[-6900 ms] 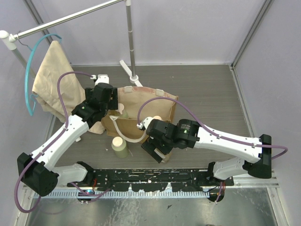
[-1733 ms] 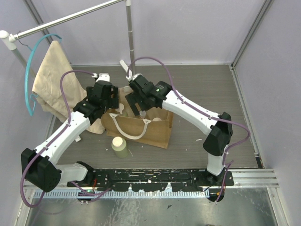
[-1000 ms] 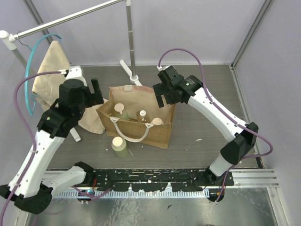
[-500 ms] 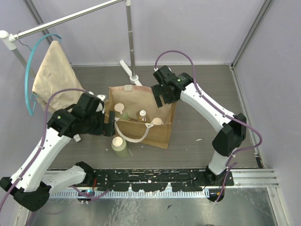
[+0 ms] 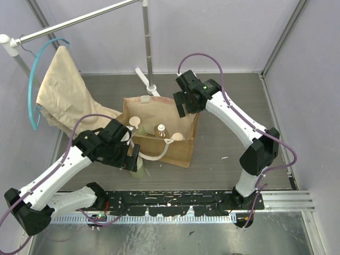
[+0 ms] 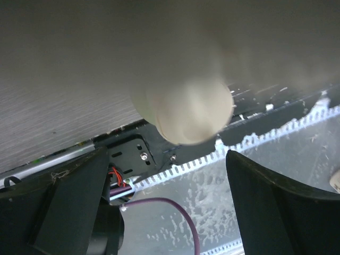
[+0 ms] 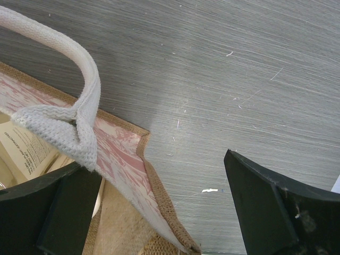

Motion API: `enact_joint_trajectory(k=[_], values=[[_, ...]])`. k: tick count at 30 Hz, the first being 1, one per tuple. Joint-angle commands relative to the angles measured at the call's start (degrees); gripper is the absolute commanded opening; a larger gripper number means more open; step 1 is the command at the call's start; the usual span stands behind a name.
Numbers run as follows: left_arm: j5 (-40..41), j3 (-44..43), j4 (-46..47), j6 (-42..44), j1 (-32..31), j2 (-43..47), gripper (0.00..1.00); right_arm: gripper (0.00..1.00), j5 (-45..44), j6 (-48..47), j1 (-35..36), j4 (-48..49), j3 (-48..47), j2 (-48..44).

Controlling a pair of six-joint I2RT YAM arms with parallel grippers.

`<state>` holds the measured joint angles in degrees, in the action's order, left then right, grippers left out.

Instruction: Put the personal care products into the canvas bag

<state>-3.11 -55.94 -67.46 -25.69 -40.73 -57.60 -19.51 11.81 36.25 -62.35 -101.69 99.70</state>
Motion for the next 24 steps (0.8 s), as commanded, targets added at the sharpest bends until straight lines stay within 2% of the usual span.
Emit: enact_joint_trajectory(k=[1,5,12,20,22,24], values=[[4.1,3.38,11.86,-2.84,-0.54,0.53,0.98,1.0,-1.79,-1.2,-0.24,-0.11,-2.17,-0.65],[7.08,3.82,13.81,-2.94,-0.54,-1.03,0.98,1.0,-2.04,-1.4,-0.27,-0.14,-1.59,-0.86],[6.49,5.42,17.07,-4.74,-0.73,-3.86,0.98,1.0,-2.05,-1.61,-0.24,-0.15,-0.68,-1.14],[5.65,5.7,13.83,-6.65,-1.53,-2.86,0.64,1.0,-2.66,-1.78,-0.22,-0.25,-0.26,-1.53],[5.51,5.52,12.43,-7.09,-1.7,-1.95,0.63,1.0,-2.7,-1.86,-0.22,-0.24,-0.22,-1.44],[5.6,5.09,10.98,-7.5,-1.8,-1.21,0.68,1.0,-2.59,-1.91,-0.23,-0.25,-0.35,-1.36]])
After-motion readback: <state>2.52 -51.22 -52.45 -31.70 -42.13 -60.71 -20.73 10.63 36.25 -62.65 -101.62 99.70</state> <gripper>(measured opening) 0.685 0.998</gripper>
